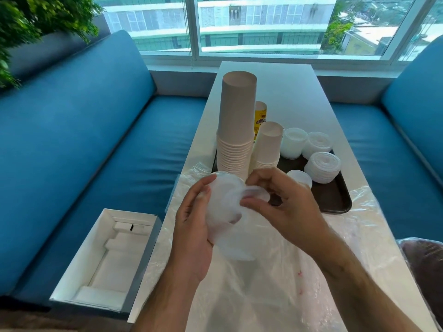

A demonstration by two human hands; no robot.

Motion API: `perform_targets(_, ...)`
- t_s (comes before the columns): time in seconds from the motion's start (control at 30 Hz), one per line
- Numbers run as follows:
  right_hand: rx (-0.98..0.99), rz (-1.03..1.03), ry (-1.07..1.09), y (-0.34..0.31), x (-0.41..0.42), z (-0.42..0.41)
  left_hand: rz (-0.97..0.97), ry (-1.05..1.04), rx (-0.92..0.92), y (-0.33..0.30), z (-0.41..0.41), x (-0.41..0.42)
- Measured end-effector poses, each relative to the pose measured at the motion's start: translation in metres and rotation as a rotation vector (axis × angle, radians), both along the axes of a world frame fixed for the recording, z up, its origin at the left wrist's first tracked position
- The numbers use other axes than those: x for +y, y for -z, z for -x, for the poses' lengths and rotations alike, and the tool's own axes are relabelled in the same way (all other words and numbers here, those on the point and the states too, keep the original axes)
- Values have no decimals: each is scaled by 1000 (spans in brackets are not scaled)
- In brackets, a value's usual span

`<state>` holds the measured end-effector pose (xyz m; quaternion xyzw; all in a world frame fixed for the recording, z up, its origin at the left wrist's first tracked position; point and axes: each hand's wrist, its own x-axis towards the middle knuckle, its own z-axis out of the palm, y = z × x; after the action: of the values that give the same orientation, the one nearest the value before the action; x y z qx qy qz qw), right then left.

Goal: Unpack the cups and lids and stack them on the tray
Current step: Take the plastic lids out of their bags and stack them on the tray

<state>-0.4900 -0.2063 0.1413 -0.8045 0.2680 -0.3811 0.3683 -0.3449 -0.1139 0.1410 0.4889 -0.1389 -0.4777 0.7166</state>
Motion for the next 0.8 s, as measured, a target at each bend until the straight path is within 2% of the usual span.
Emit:
perform_targets(0.07,-156,-76,51,1,-5,3,11,-37,39,3,-2,0)
perform_targets(0.17,-375,-188,245,17,-31,18,-5,-71,50,5,-5,0)
perform_targets(0.2,-331,-161,345,25,-44,25,-19,-75,53,5,-5,0)
perform_targets(0.27,-54,23,540,45,-72,39,-27,-74,56,4,-5,1)
perform_targets(0.33,170,142,644,62,-95,49,-27,-72,59,4,-5,4)
perform_targets(0.57,585,148,519,105,-138,58,-17,-57,62,7,-4,8)
perform_targets(0.7,725,15,460,108,-134,57,-24,-58,50,6,-5,8)
perform_targets(0.8,812,2,439,108,-133,59,-27,-60,49,6,-5,6)
